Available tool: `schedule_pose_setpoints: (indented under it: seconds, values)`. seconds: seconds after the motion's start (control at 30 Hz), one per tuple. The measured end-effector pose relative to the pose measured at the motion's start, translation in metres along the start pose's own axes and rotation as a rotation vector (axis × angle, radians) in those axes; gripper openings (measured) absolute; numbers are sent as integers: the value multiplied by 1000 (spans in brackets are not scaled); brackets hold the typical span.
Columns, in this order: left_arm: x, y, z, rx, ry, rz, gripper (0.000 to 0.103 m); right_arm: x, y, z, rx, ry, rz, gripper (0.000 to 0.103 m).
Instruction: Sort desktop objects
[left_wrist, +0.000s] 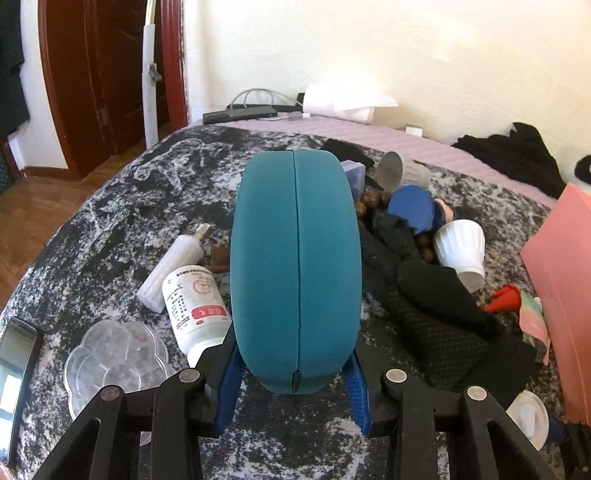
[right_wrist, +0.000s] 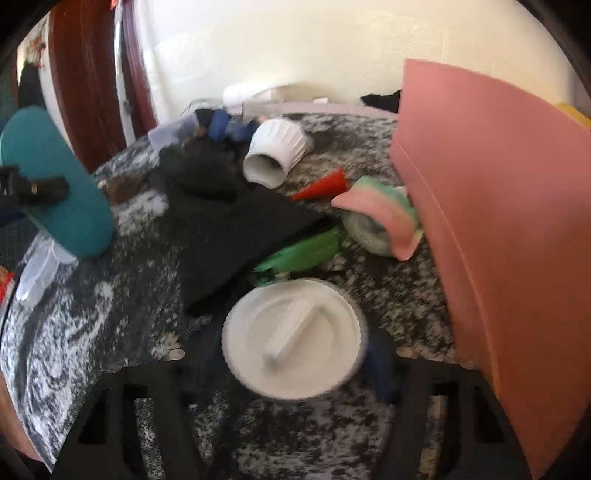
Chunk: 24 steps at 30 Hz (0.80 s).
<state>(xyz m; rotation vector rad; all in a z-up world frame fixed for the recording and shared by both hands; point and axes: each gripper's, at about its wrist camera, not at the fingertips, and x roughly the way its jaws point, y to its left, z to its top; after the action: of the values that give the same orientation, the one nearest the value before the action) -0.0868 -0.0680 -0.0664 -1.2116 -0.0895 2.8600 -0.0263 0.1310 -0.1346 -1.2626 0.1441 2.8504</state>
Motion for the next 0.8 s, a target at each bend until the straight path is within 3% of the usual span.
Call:
schedule_pose_setpoints:
  seconds: [0.1, 0.33, 0.43, 0.57, 0.67, 0.8]
  values:
    - [-5, -1, 1, -1, -9, -3, 42, -10, -2, -1, 1, -32, -10, 66]
    - [-25, -15, -1, 26, -61, -13, 42, -74, 10, -2, -1, -228, 10, 66]
    - [-49, -29, -2, 66, -171, 1, 25, -99, -2, 1, 33, -304, -8, 66]
    - [-82, -49, -2, 112, -312, -17, 25, -131, -17, 4, 79, -404, -32, 66]
    - [-84, -62, -3, 124, -303, -47, 18, -155, -29, 7, 114, -480, -50, 66]
    - [-68, -53, 0, 75, -226, -64, 18, -177, -47, 10, 165, -543, -55, 66]
